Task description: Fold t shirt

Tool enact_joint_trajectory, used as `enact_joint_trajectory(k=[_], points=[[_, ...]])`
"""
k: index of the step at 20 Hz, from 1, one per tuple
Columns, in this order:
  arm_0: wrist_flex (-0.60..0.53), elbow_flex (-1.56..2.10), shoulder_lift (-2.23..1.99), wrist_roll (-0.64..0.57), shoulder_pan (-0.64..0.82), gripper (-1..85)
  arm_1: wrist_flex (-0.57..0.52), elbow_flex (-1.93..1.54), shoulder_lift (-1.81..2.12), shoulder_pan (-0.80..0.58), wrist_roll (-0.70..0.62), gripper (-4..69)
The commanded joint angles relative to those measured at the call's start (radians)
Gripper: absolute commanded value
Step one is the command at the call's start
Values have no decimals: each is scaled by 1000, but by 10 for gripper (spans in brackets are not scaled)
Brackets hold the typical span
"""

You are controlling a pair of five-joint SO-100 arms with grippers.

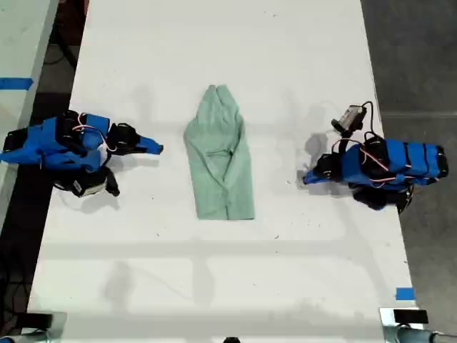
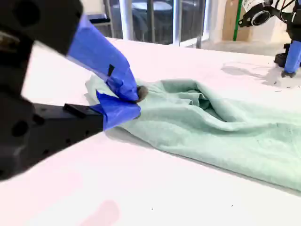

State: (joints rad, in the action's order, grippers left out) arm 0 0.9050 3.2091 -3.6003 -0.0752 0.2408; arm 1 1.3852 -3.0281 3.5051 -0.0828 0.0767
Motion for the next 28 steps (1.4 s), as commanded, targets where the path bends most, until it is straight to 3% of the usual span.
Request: enact_joint_trajectory(k=[1, 3, 6, 8, 10, 12, 13, 15, 17, 21, 24, 25, 26, 27, 28], points=[[-20, 5, -6, 57, -60, -1, -63, -48, 5, 17, 78, -24], [-23, 0, -6, 55, -63, -1, -150, -86, 3, 28, 172, -24], [-40, -32, 61, 72, -29, -2, -117, -20, 3, 20, 130, -21], [-129, -218, 397, 84, -52, -2, -115, 86, -81, 63, 127, -20], [-129, -627, 982, 110, -141, -1, -192, 302, -476, 115, 152, -20], [-35, -1058, 1431, 115, -225, 222, -247, 618, -956, 160, 150, -6], [8, -1229, 1594, 110, -261, 264, -244, 773, -1146, 176, 147, 17], [14, -1397, 1776, 110, -307, 256, -190, 1055, -1482, 193, 67, 267], [9, -1440, 1878, 155, -314, 231, -95, 1299, -1758, 186, 31, 318], [-5, -1466, 2039, 227, -324, 265, 29, 1678, -2103, 183, 0, 350], [-17, -1485, 2131, 249, -325, 266, 23, 1799, -2212, 170, -29, 343], [-20, -1516, 2177, 236, -325, 184, 15, 1824, -2243, 166, -34, 321], [-14, -1554, 2226, 247, -328, -1, 0, 1833, -2266, 164, -48, 131], [-8, -1595, 2270, 256, -334, -2, -21, 1832, -2283, 169, -49, 39], [15, -1644, 2309, 250, -337, -2, -31, 1830, -2298, 173, -32, -1]])
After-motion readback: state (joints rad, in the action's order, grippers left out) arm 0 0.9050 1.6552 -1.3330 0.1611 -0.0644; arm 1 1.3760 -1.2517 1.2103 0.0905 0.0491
